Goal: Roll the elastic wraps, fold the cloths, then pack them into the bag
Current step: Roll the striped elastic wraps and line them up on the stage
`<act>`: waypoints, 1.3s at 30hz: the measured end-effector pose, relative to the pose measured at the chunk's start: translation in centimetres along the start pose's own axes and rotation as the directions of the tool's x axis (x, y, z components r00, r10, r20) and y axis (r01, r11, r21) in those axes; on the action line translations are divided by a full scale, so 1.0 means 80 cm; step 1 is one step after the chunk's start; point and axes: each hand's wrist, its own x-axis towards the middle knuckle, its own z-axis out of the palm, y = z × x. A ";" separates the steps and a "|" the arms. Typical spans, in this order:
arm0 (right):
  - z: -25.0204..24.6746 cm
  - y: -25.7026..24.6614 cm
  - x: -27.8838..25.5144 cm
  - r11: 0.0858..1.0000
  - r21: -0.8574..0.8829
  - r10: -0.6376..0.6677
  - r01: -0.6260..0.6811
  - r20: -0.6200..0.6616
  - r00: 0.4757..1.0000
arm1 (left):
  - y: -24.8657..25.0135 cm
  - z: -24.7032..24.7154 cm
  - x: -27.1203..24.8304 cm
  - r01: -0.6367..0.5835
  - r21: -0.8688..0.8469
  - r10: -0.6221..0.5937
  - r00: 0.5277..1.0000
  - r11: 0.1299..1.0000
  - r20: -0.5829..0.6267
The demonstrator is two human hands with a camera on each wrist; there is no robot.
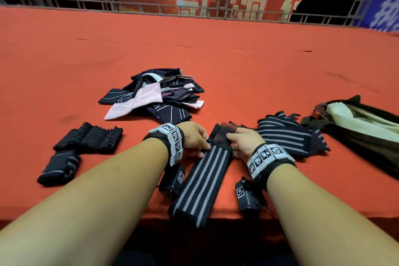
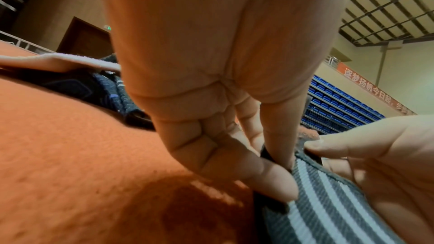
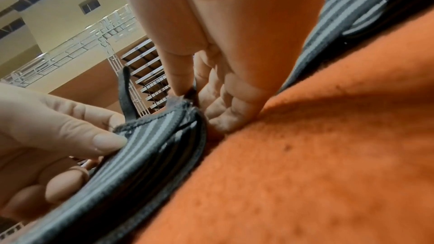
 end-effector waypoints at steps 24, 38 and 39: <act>-0.024 0.045 0.020 0.991 0.120 -0.091 0.061 0.261 0.961 | -0.014 -0.002 0.043 0.114 -0.001 -0.113 0.989 0.994 0.093; -0.025 0.047 0.014 0.985 0.141 -0.136 0.100 0.272 0.953 | -0.025 -0.007 0.037 0.072 -0.094 -0.056 0.985 0.993 0.165; -0.024 0.046 0.013 0.984 0.143 -0.138 0.103 0.266 0.954 | -0.023 -0.009 0.033 0.062 -0.085 -0.046 0.982 0.994 0.182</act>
